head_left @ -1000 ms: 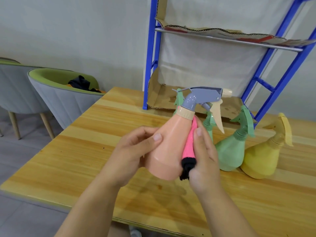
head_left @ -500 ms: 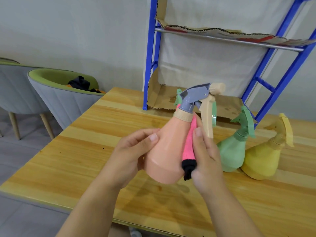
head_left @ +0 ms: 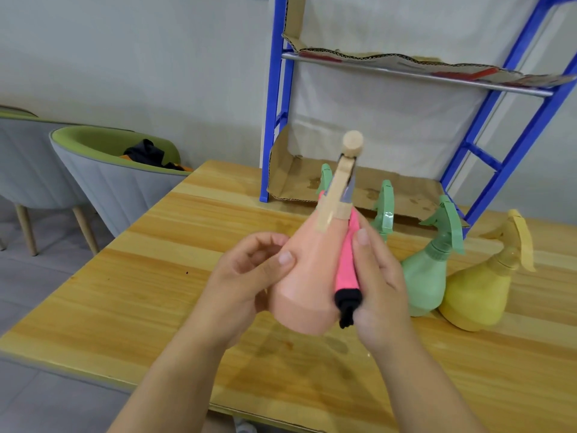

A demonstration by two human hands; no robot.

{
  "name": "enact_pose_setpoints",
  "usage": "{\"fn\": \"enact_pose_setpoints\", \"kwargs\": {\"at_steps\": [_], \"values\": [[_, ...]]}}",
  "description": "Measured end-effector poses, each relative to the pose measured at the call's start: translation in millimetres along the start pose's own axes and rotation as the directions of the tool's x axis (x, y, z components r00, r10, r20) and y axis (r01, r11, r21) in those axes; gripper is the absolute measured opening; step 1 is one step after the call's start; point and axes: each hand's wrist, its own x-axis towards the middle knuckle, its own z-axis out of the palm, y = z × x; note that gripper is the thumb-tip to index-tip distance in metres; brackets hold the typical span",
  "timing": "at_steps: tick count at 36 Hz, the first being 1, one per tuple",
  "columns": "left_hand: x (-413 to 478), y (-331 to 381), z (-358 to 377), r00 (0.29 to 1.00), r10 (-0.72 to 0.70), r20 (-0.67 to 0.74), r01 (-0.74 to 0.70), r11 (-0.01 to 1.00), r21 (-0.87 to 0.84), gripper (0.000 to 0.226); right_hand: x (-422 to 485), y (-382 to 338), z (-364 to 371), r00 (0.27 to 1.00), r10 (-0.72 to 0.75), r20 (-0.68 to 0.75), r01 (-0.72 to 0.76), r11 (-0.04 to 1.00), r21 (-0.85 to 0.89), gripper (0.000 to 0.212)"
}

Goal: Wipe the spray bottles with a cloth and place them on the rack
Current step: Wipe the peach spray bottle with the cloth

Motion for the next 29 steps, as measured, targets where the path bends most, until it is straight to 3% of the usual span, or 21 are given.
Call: {"fn": "enact_pose_setpoints", "kwargs": {"at_steps": [5, 7, 11, 13, 16, 19, 21, 24, 27, 29], "values": [[3.4, 0.0, 4.4, 0.999, -0.037, -0.015, 0.038, 0.999, 0.034, 0.026, 1.2, 1.2, 0.5, 0.995, 0.015, -0.095, -0.02, 0.998, -0.06, 0.047], [4.0, -2.5, 7.3, 0.999, -0.042, -0.017, 0.042, 0.999, 0.034, 0.033, 0.0, 3.3, 6.0, 0.99, -0.036, -0.136, 0.017, 0.99, -0.142, 0.048], [3.0, -7.5, 8.6, 0.999, 0.008, -0.042, -0.002, 0.993, 0.121, 0.076, -2.3, 8.4, 11.1, 0.979, -0.096, -0.181, 0.052, 0.97, -0.237, 0.048], [3.1, -6.7, 6.8, 0.996, 0.052, -0.068, -0.045, 0.993, 0.11, 0.071, -2.9, 9.0, 9.8, 0.982, -0.112, -0.155, 0.073, 0.97, -0.233, 0.047], [2.0, -1.8, 2.5, 0.999, 0.049, -0.018, -0.048, 0.998, 0.041, 0.062, -1.4, 1.6, 3.9, 0.995, -0.08, -0.062, 0.073, 0.992, -0.103, 0.034], [-0.1, 3.6, 1.8, 0.997, -0.013, 0.082, 0.012, 1.0, 0.016, 0.06, 2.8, -6.0, -4.0, 0.997, 0.071, 0.033, -0.076, 0.978, 0.196, 0.027], [-0.5, 4.8, 5.6, 0.995, -0.054, 0.084, 0.055, 0.998, -0.016, 0.037, 5.0, -7.2, -4.8, 0.995, 0.1, 0.013, -0.101, 0.971, 0.216, 0.03], [0.2, 1.1, 11.8, 0.996, -0.086, -0.002, 0.086, 0.995, -0.045, 0.029, 4.3, -4.3, -1.0, 0.991, 0.075, -0.111, -0.066, 0.994, 0.088, 0.032], [1.2, -6.8, 12.9, 0.987, -0.074, -0.139, 0.069, 0.997, -0.041, 0.039, 0.9, 2.7, 3.0, 0.989, -0.035, -0.144, 0.013, 0.989, -0.147, 0.032], [0.3, -10.8, 13.1, 0.983, -0.037, -0.178, 0.034, 0.999, -0.019, 0.049, -0.8, 5.1, 5.2, 0.986, -0.083, -0.148, 0.052, 0.978, -0.203, 0.035]]}}
